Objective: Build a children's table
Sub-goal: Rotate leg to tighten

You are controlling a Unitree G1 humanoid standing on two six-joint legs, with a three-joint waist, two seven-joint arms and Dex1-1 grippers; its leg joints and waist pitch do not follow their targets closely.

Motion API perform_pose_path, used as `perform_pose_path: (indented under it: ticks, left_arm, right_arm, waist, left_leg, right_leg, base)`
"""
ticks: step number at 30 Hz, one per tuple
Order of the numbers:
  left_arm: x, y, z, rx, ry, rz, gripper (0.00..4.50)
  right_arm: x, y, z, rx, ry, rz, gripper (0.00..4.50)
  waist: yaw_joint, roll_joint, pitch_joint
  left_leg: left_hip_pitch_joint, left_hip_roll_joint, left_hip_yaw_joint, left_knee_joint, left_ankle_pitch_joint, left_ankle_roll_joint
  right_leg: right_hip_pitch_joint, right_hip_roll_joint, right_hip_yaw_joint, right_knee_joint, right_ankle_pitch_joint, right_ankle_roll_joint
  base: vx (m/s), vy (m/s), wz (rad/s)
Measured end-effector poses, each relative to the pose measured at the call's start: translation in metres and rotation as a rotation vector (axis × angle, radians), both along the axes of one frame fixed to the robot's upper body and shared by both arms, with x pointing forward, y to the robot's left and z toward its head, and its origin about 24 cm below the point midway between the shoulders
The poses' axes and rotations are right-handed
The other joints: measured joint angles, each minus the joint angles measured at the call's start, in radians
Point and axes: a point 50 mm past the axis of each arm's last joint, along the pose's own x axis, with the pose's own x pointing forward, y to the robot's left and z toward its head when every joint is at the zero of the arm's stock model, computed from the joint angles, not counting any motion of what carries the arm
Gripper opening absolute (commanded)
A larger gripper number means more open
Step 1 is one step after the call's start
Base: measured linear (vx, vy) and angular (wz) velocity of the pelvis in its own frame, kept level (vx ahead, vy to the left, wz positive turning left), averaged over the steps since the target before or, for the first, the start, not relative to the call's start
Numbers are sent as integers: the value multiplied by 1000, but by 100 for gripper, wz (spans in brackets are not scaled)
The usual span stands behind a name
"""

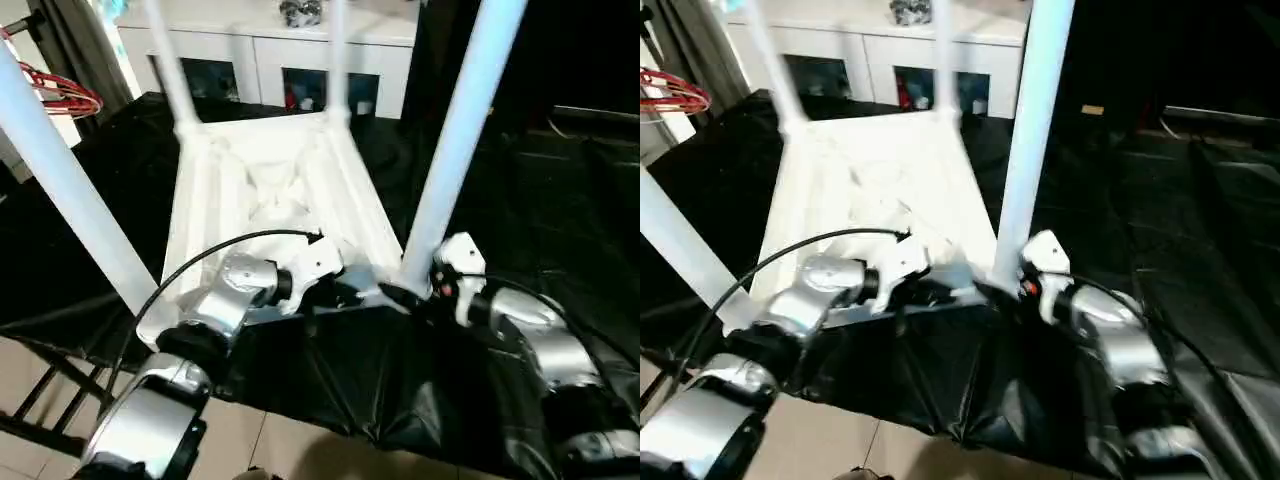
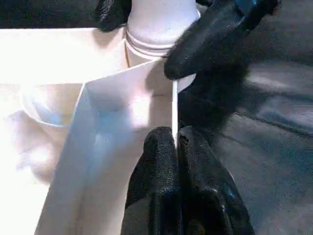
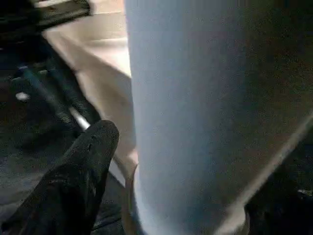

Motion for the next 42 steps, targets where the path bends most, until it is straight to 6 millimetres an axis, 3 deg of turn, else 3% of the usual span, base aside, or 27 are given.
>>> perform_pose_path:
  ticks: [8, 9, 21, 31, 35, 38, 42]
  left_arm:
    - [-4, 11, 0, 8, 35, -80, 0]
    - [-4, 12, 0, 9, 39, -87, 0]
    - [-6, 11, 1, 10, 49, -117, 0]
    - [-6, 12, 1, 10, 46, -117, 0]
    - [-1, 14, -1, 11, 13, -20, 0]
    - [6, 4, -2, 10, -27, 118, 0]
    - [11, -11, -3, 7, -54, 237, 0]
  right_arm:
    - [-10, -4, 5, -45, 42, 174, 373]
    - [-11, -4, 5, -41, 51, 185, 349]
    - [-12, -9, 8, -34, 96, 210, 267]
    - [-11, -8, 8, -27, 105, 201, 256]
    - [0, 1, 2, -2, 82, 43, 256]
    - [19, 14, -2, 24, 48, -207, 256]
    - [31, 22, -5, 30, 27, -425, 255]
  waist:
    - [4, -1, 1]
    - [5, -3, 1]
    - [14, -6, 2]
    - [14, -6, 2]
    - [-3, -12, 1]
    - [-37, -17, 1]
    - [-46, -16, 1]
  left_leg:
    - [-1, 0, 0, 0, 0, 0]
    - [-1, 0, 0, 0, 0, 0]
    - [-1, 0, 0, 0, 0, 1]
    - [-1, 0, 0, 0, 0, 1]
    - [0, 1, 0, 2, 0, 0]
    - [1, 2, -1, 4, 1, -1]
    - [3, 1, 0, 4, 1, -1]
  right_leg:
    - [0, 0, 0, 0, 0, 0]
    - [0, 0, 0, 0, 0, 0]
    - [0, 0, 0, 0, -1, 1]
    - [0, 0, 0, 0, -1, 1]
    - [0, 0, -2, 1, -3, 4]
    - [0, -1, -4, -1, -3, 4]
    - [1, -1, -3, -2, -3, 5]
  base:
    - [0, 0, 0]
    - [0, 0, 0]
    - [0, 0, 0]
    - [0, 0, 0]
    - [0, 0, 0]
    - [0, 0, 0]
    - [0, 0, 0]
